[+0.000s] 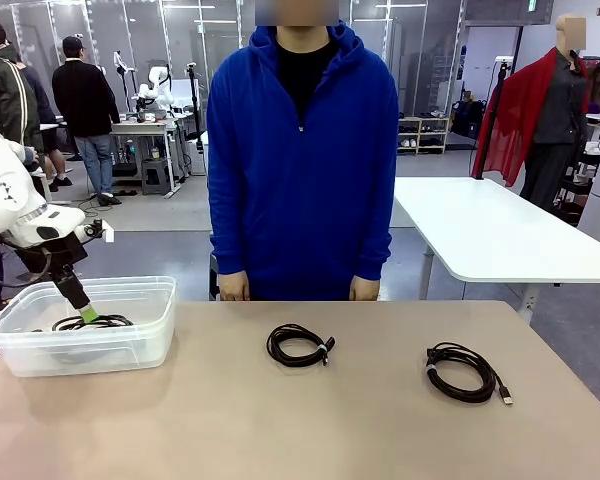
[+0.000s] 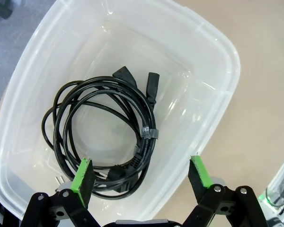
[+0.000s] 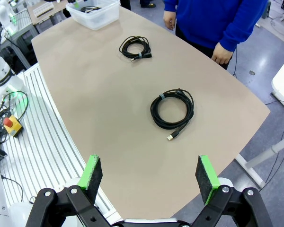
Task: Organize and store the cables.
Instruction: Place the USB Extension Cable into the Organizing box.
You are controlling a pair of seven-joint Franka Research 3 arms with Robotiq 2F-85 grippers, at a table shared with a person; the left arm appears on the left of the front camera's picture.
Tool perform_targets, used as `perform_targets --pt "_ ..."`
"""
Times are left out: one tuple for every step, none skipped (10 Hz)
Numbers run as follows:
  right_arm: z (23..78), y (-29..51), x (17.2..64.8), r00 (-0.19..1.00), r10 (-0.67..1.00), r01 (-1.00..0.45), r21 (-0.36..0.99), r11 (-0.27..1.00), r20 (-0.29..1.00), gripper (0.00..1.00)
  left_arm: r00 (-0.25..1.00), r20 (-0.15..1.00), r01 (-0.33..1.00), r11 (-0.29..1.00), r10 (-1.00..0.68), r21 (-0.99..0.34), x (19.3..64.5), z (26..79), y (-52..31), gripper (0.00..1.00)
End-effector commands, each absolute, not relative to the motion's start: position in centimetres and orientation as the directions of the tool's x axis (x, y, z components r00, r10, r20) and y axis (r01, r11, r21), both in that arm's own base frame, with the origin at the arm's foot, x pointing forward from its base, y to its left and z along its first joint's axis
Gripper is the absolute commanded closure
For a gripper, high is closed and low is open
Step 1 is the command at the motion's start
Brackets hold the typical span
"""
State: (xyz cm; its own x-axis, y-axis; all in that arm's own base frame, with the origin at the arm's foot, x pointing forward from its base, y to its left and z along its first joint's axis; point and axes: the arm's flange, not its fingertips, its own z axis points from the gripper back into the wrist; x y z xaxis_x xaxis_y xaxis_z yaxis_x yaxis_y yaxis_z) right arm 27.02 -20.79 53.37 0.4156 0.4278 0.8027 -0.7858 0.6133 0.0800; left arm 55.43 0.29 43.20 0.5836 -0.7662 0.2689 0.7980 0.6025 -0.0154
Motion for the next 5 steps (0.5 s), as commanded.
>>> perform_targets --pt "53.8 -20.1 26.8 0.418 0.44 -0.781 0.068 0.62 0.795 0.0 0.592 0.253 0.787 0.617 -0.766 0.028 52.7 44.5 0.2 0.0" --pt "53.9 -20.1 26.8 0.426 0.432 -0.775 0.074 0.628 0.795 0.0 0.584 0.265 0.791 0.611 -0.767 0.026 51.9 44.9 -0.1 0.0" --pt "54.1 -20.0 26.5 0.436 0.426 -0.765 0.078 0.639 0.793 0.0 0.591 0.265 0.787 0.616 -0.762 0.017 51.0 45.4 -0.3 0.0" --pt "54.3 -20.0 26.4 0.438 0.422 -0.763 0.08 0.642 0.794 0.0 0.592 0.271 0.785 0.62 -0.759 0.021 50.4 45.8 -0.5 0.0" --pt "54.3 -20.0 26.3 0.44 0.426 -0.761 0.076 0.644 0.79 0.0 0.608 0.272 0.775 0.632 -0.746 0.001 49.8 46.3 -0.8 0.0"
